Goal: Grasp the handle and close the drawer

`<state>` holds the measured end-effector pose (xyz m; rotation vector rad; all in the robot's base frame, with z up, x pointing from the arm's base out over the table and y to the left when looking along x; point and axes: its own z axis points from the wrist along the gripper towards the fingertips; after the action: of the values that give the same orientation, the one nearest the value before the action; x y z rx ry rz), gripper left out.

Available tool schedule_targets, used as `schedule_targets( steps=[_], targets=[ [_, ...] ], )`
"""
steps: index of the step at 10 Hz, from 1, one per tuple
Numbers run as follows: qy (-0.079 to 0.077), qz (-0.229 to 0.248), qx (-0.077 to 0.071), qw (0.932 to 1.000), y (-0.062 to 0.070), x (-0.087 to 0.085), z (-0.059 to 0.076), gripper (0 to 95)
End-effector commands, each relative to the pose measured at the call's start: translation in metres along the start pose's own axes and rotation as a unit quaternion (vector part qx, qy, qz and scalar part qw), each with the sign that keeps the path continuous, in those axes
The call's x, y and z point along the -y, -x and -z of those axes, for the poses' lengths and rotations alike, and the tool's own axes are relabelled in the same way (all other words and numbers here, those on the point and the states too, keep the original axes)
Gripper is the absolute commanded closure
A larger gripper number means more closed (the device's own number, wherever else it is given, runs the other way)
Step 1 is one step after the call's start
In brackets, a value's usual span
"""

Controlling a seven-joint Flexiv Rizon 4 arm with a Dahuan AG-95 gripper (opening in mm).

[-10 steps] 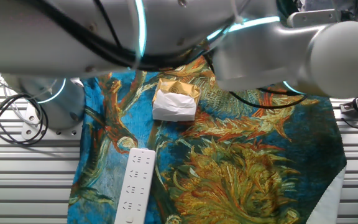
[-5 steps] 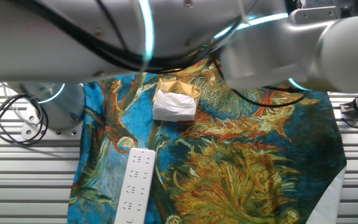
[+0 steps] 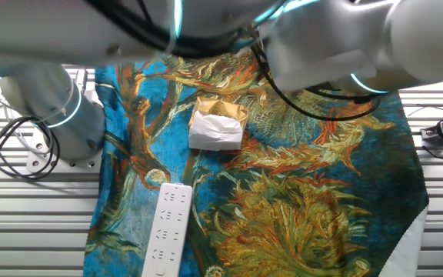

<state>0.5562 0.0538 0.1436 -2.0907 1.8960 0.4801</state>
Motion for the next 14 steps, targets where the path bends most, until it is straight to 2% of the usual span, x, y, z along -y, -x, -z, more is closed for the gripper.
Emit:
schedule_targets(
  steps=[1, 4, 5, 8, 12, 14],
  targets=[
    [-0.017, 0.009, 0.006, 0.9998, -0.0001, -0.0004, 0.0006, 95.0],
    [-0.007, 0.066, -0.023, 0.9975, -0.0001, -0.0004, 0.0006, 95.0],
    [-0.005, 0.076, -0.027, 0.9967, -0.0001, -0.0004, 0.0006, 95.0],
    [0.004, 0.108, -0.025, 0.9938, -0.0001, -0.0004, 0.0006, 95.0],
    [-0.001, 0.096, -0.027, 0.995, -0.0001, -0.0004, 0.0006, 95.0],
    [0.004, 0.101, -0.025, 0.9945, -0.0001, -0.0006, 0.0002, 95.0]
  ],
)
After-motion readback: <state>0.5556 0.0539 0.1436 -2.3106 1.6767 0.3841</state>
